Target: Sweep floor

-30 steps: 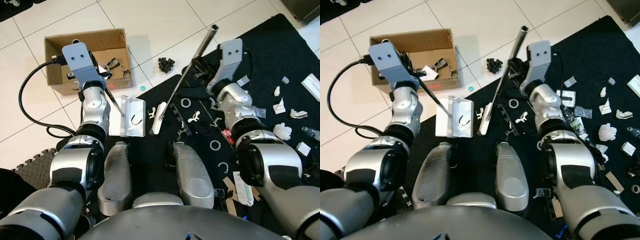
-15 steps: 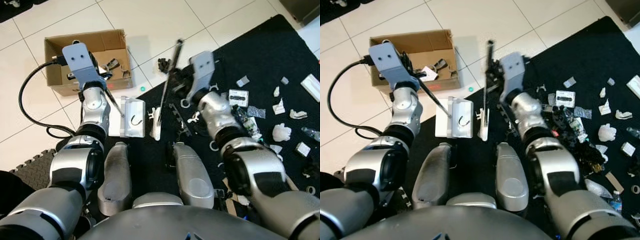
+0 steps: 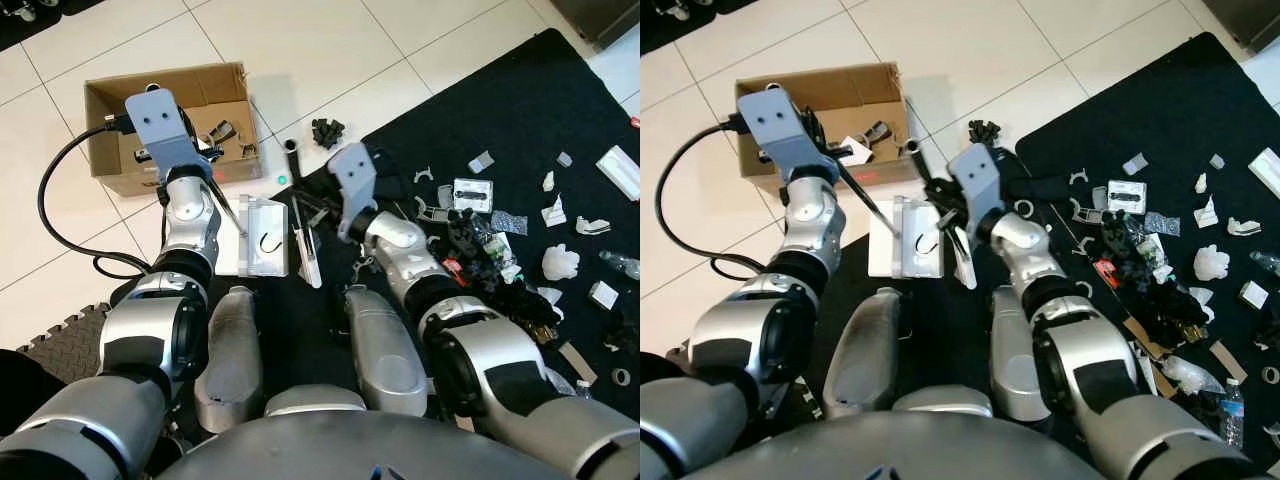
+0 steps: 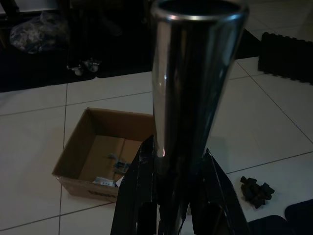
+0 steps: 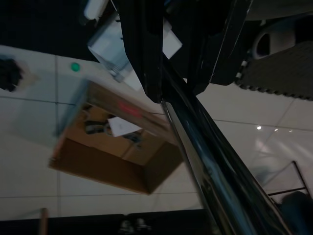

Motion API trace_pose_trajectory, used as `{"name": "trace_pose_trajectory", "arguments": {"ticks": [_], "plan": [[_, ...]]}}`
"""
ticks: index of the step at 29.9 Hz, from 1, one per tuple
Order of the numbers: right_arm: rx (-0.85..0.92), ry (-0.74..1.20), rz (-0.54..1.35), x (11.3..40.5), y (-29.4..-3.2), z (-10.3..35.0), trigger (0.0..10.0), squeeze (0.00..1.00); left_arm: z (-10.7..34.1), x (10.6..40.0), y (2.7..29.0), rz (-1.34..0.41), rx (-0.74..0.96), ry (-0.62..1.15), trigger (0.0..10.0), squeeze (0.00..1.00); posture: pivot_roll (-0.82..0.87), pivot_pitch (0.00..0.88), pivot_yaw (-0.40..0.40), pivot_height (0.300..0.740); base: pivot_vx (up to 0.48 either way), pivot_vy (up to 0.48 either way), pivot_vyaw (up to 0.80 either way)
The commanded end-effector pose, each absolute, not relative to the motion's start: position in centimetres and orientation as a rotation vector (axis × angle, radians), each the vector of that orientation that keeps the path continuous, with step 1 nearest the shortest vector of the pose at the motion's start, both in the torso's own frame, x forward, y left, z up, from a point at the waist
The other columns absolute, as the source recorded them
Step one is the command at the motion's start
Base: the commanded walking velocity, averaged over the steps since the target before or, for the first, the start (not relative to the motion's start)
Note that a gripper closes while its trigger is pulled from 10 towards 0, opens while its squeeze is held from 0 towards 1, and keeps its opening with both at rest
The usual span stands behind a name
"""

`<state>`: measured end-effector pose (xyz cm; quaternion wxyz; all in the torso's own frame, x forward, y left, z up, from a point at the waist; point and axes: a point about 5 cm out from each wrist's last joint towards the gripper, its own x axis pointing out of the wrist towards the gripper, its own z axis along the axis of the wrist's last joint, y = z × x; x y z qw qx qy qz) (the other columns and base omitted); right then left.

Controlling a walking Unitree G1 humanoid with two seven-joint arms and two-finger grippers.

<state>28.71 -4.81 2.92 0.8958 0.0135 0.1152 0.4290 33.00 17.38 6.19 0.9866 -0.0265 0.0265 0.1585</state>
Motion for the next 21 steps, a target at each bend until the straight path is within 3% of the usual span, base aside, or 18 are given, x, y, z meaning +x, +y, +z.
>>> {"name": "trace_pose_trajectory", "arguments": {"ticks": [1, 5, 10, 16, 21], "plan": [[0.058, 0.349, 0.947, 27.0, -4.0, 1.2, 10.0, 0.0, 3.3, 31.4, 17.2, 0.329, -0.047, 0.203, 10.0, 0.0, -0.03, 0.217, -0.033, 0.74, 0.0, 0.0, 0.0], [0.114, 0.327, 1.075, 26.3, -0.9, 2.1, 10.0, 0.0, 3.3, 31.4, 17.3, 0.331, -0.047, 0.205, 10.0, 0.0, -0.03, 0.217, -0.035, 0.74, 0.0, 0.0, 0.0], [0.174, 0.307, 1.136, 26.2, 0.4, 2.9, 10.0, 0.0, 3.2, 31.3, 17.4, 0.337, -0.046, 0.206, 10.0, 0.0, -0.03, 0.217, -0.04, 0.74, 0.0, 0.0, 0.0], [0.229, 0.276, 1.163, 26.8, 0.3, 3.9, 10.0, 0.0, 3.1, 31.2, 17.4, 0.344, -0.05, 0.207, 10.0, 0.0, -0.03, 0.217, -0.045, 0.74, 0.0, 0.0, 0.0], [0.237, 0.217, 1.133, 28.5, -1.9, 5.3, 10.0, 0.0, 3.1, 31.2, 17.2, 0.342, -0.052, 0.209, 10.0, 0.0, -0.04, 0.217, -0.045, 0.74, 0.0, 0.0, 0.0]]}}
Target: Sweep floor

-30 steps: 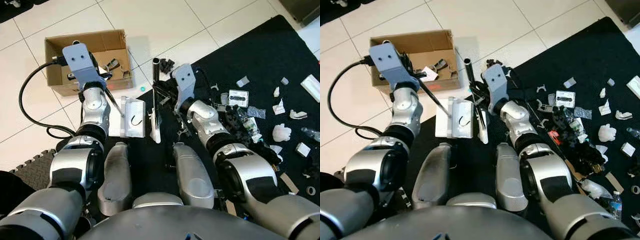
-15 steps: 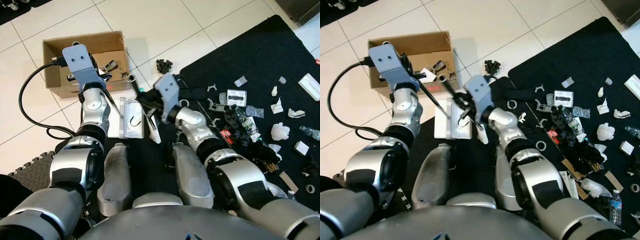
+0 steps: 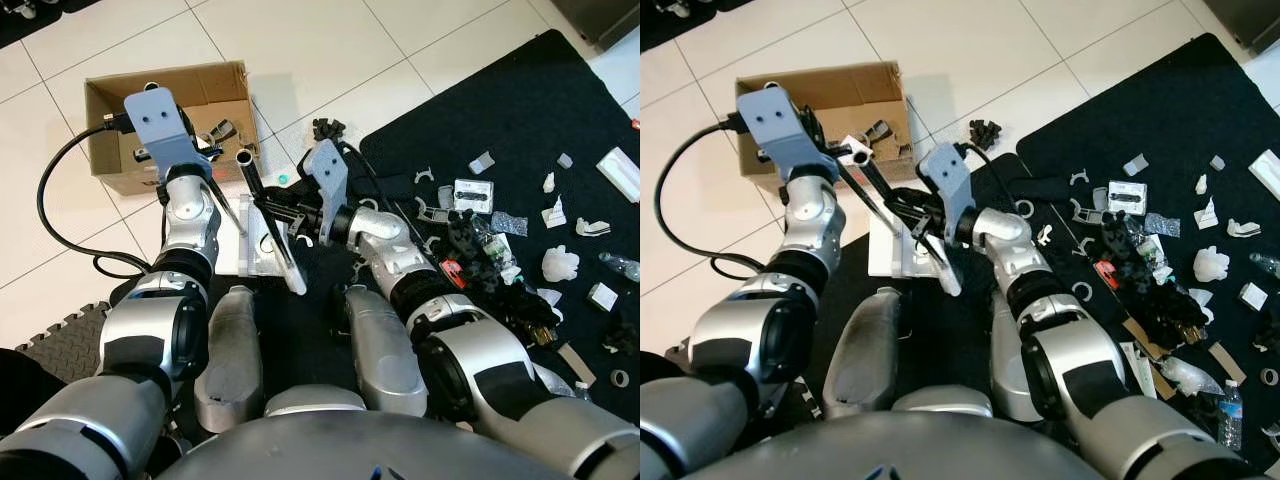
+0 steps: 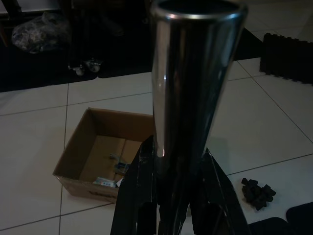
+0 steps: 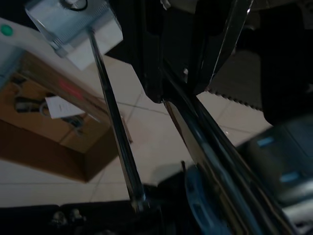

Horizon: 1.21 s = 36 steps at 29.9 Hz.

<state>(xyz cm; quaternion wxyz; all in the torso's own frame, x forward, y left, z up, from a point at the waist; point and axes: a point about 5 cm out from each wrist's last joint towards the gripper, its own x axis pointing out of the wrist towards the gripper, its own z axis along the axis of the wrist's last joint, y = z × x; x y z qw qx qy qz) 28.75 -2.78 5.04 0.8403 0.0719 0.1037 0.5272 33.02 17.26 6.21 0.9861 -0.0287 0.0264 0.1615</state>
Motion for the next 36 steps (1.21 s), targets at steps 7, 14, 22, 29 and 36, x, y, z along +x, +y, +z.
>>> {"name": "trace_pose_trajectory", "arguments": {"ticks": [7, 14, 22, 29, 36], "plan": [[0.242, 0.095, 1.002, 31.3, -4.2, 8.1, 10.0, 0.0, 3.2, 31.3, 17.2, 0.338, -0.052, 0.208, 10.0, 0.0, -0.04, 0.219, -0.041, 0.74, 0.0, 0.0, 0.0], [0.222, 0.04, 0.782, 33.7, -9.2, 9.6, 10.0, 0.0, 3.2, 31.3, 17.2, 0.332, -0.047, 0.206, 10.0, 0.0, -0.04, 0.219, -0.032, 0.74, 0.0, 0.0, 0.0], [0.181, 0.07, 0.542, 34.6, -15.5, 9.3, 10.0, 0.0, 3.3, 31.5, 17.0, 0.319, -0.043, 0.206, 10.0, 0.0, -0.05, 0.225, -0.021, 0.74, 0.0, 0.0, 0.0], [0.12, 0.187, 0.528, 33.1, -15.0, 6.3, 10.0, 0.0, 3.4, 31.5, 16.9, 0.313, -0.041, 0.206, 10.0, 0.0, -0.05, 0.228, -0.019, 0.74, 0.0, 0.0, 0.0], [0.06, 0.264, 0.561, 31.7, -13.7, 4.1, 10.0, 0.0, 3.2, 31.3, 17.3, 0.322, -0.036, 0.206, 10.0, 0.0, -0.04, 0.224, -0.021, 0.74, 0.0, 0.0, 0.0]]}}
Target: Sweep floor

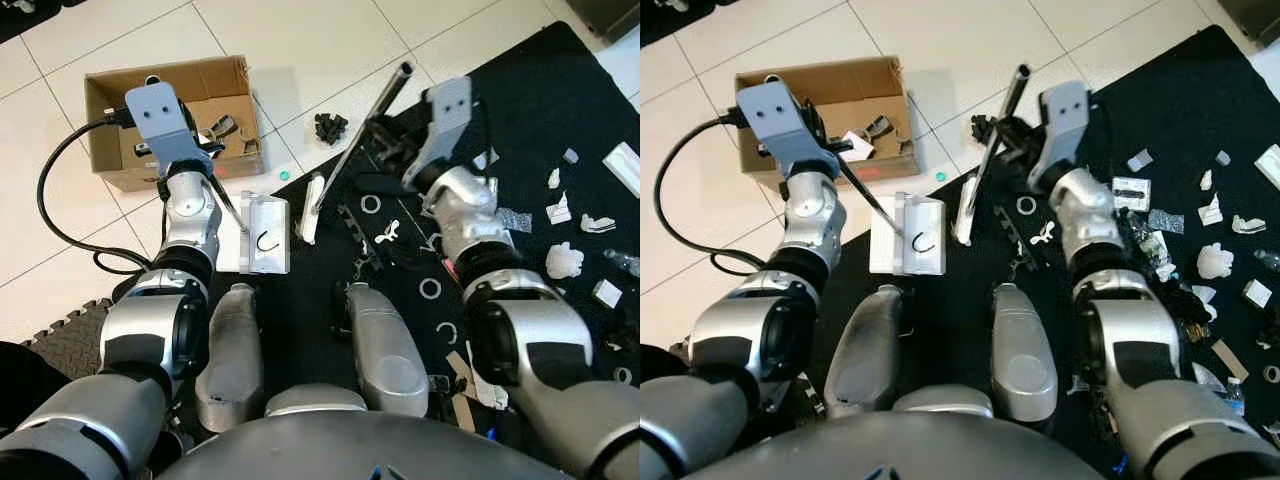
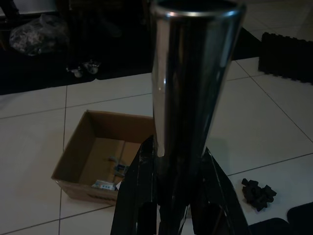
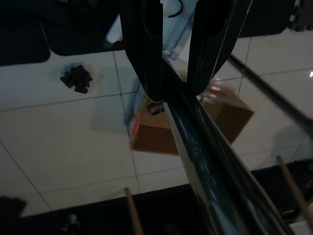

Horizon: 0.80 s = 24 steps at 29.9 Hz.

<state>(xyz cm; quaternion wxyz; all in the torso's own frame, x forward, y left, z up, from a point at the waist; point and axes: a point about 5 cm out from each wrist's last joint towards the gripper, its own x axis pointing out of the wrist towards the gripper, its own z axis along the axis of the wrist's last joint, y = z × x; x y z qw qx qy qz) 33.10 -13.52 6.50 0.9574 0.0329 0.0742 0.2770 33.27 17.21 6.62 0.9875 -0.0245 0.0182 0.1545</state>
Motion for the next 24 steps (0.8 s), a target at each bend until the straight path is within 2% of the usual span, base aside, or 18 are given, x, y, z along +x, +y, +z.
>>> {"name": "trace_pose_trajectory", "arguments": {"ticks": [1, 8, 17, 24], "plan": [[0.054, 0.268, 0.564, 31.6, -13.6, 4.0, 10.0, 0.0, 3.2, 31.3, 17.4, 0.323, -0.036, 0.206, 10.0, 0.0, -0.04, 0.224, -0.021, 0.74, 0.0, 0.0, 0.0], [0.088, 0.212, 0.517, 32.4, -14.1, 5.0, 10.0, 0.0, 3.3, 31.4, 17.3, 0.322, -0.037, 0.205, 10.0, 0.0, -0.04, 0.218, -0.022, 0.74, 0.0, 0.0, 0.0], [0.197, -0.043, 0.431, 35.5, -16.8, 11.2, 10.0, 0.0, 3.4, 31.6, 16.9, 0.313, -0.042, 0.204, 10.0, 0.0, -0.05, 0.214, -0.024, 0.74, 0.0, 0.0, 0.0], [0.145, -0.003, 0.401, 35.3, -18.1, 10.5, 10.0, 0.0, 3.4, 31.6, 17.0, 0.315, -0.042, 0.205, 10.0, 0.0, -0.05, 0.211, -0.025, 0.74, 0.0, 0.0, 0.0]]}}
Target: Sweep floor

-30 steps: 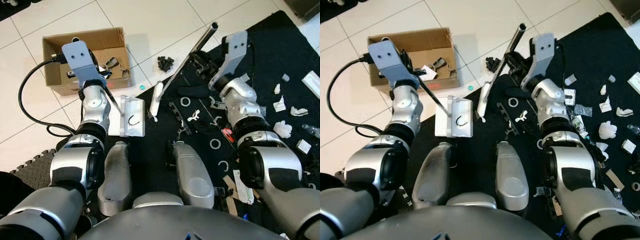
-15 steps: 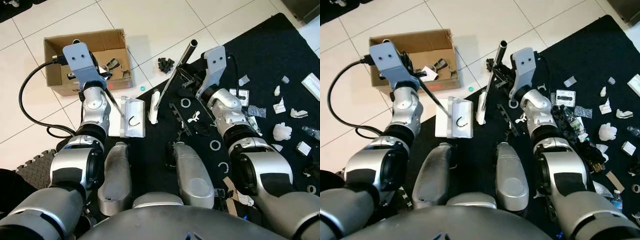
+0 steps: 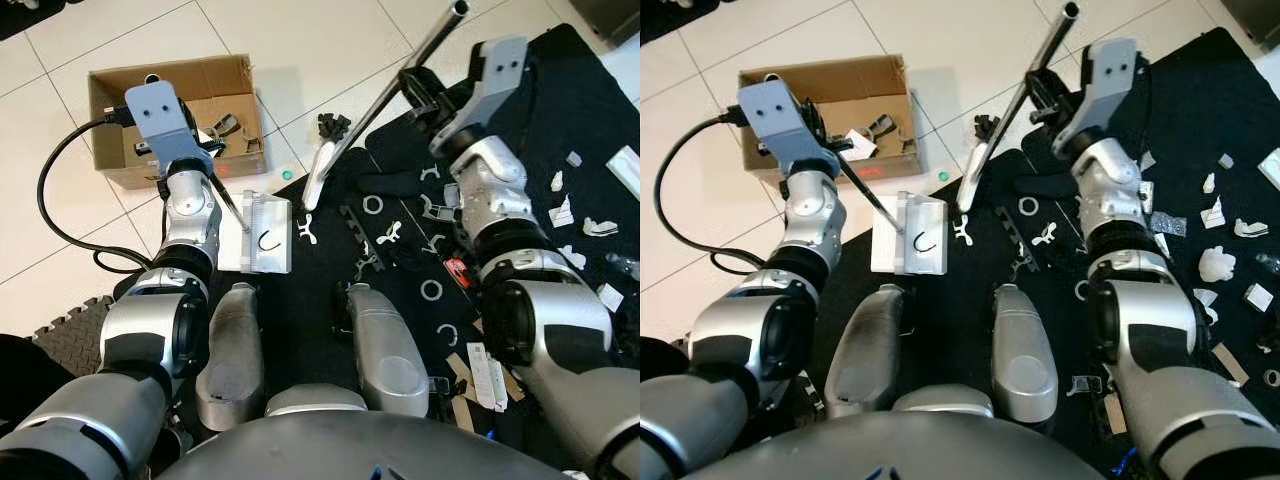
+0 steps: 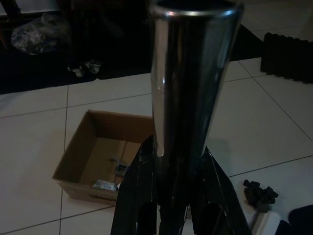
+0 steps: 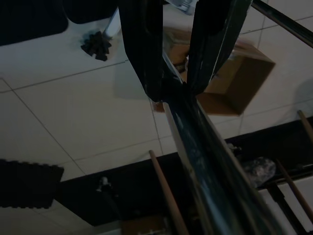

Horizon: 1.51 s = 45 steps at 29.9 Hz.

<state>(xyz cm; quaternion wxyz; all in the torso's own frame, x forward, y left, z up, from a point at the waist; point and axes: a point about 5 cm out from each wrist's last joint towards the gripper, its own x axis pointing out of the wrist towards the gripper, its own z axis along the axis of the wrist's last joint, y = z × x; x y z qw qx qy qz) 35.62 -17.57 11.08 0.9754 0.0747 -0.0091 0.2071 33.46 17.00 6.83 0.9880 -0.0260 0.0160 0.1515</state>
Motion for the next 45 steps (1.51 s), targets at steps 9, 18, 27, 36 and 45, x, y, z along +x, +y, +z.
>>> {"name": "trace_pose_trajectory", "arguments": {"ticks": [9, 18, 27, 36, 45], "plan": [[0.016, 0.18, 0.398, 32.9, -17.6, 5.8, 10.0, 0.0, 3.4, 31.6, 17.1, 0.315, -0.039, 0.205, 10.0, 0.0, -0.04, 0.216, -0.02, 0.74, 0.0, 0.0, 0.0], [0.009, 0.265, 0.583, 31.4, -14.8, 3.9, 10.0, 0.0, 3.4, 31.5, 17.1, 0.315, -0.037, 0.207, 10.0, 0.0, -0.05, 0.214, -0.02, 0.74, 0.0, 0.0, 0.0], [-0.035, 0.365, 0.711, 29.9, -11.3, 1.9, 10.0, 0.0, 3.4, 31.6, 17.0, 0.316, -0.042, 0.207, 10.0, 0.0, -0.05, 0.207, -0.023, 0.74, 0.0, 0.0, 0.0], [0.069, 0.409, 0.869, 28.6, -5.1, 1.6, 10.0, 0.0, 3.3, 31.5, 17.1, 0.318, -0.039, 0.21, 10.0, 0.0, -0.04, 0.199, -0.027, 0.74, 0.0, 0.0, 0.0], [0.154, 0.318, 0.905, 29.6, -1.0, 4.2, 10.0, 0.0, 3.3, 31.5, 17.0, 0.319, -0.039, 0.214, 10.0, 0.0, -0.04, 0.198, -0.032, 0.74, 0.0, 0.0, 0.0]]}}
